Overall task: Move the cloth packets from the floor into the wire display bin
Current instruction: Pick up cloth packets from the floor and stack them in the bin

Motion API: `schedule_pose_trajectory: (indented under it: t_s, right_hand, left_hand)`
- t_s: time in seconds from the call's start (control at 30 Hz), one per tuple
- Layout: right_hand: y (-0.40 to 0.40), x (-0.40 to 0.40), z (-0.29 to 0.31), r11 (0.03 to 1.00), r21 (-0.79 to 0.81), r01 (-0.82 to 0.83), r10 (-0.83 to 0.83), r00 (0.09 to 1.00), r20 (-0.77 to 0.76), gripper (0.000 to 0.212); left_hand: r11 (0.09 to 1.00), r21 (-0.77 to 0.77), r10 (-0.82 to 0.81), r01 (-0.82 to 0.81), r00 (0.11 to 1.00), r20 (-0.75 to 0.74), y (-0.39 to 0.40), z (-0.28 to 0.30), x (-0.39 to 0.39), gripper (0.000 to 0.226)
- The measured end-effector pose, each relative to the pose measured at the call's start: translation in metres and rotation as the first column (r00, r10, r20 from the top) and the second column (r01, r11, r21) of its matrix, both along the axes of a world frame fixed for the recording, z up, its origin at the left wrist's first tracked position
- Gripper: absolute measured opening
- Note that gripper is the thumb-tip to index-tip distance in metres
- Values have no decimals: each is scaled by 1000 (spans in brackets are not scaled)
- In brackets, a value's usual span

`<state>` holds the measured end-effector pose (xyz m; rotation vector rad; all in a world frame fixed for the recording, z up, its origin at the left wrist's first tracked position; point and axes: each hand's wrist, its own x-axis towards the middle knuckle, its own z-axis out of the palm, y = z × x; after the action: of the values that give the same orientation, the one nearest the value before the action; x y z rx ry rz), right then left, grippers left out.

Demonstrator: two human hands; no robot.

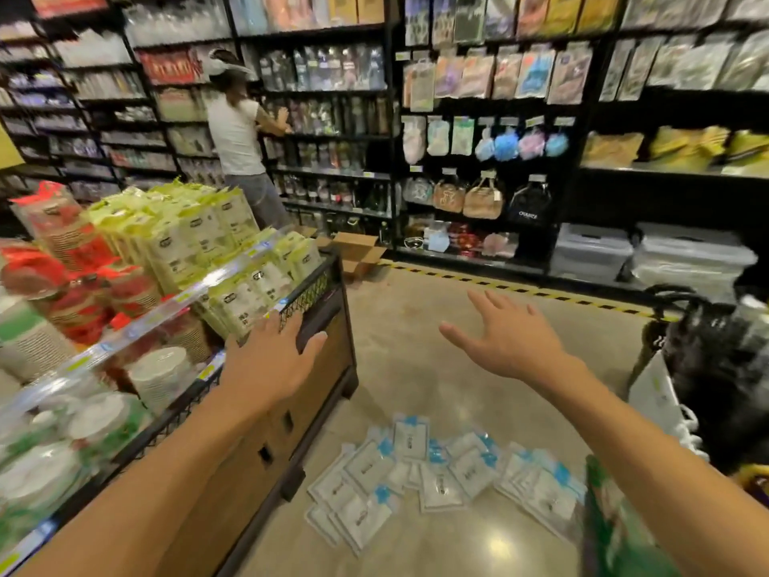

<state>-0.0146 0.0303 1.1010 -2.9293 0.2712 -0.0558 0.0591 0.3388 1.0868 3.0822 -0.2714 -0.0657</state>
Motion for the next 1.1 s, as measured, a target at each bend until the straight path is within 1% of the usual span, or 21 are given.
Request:
schedule_pose_trajectory:
  t_s: [0.17,0.33,0.43,0.6,0.7,0.87,1.1]
  right_hand:
    - [-60,11,-15,995,31,93,-92,995,-29,91]
    - [-102,22,-31,982,24,189,-187,980,-61,90]
    - [-127,32,-38,970,12,242,-240,967,-87,89]
    - [-169,58,-56,932,-24,362,-363,928,-84,92]
    - [-191,73,-62,905,-38,425,-426,900,-89,93]
    - [-218,100,-74,862,-55,503,-506,858,-84,93]
    - [-261,132,-122,821,-23,570,-569,815,-110,95]
  left_hand:
    - [997,-18,-70,70,997,-15,-63,-9,31,75]
    - [987,-46,-157,156,987,-20,-122,-19,66,69]
    - [974,-67,-219,218,976,-9,-157,-30,95,65]
    - [944,-94,-320,318,947,-16,-212,-53,155,67]
    - [921,-75,-383,382,924,-6,-240,-63,192,67]
    - [902,-37,-432,430,901,-37,-282,-86,247,68]
    - [860,7,-508,510,857,-83,-331,-138,304,70]
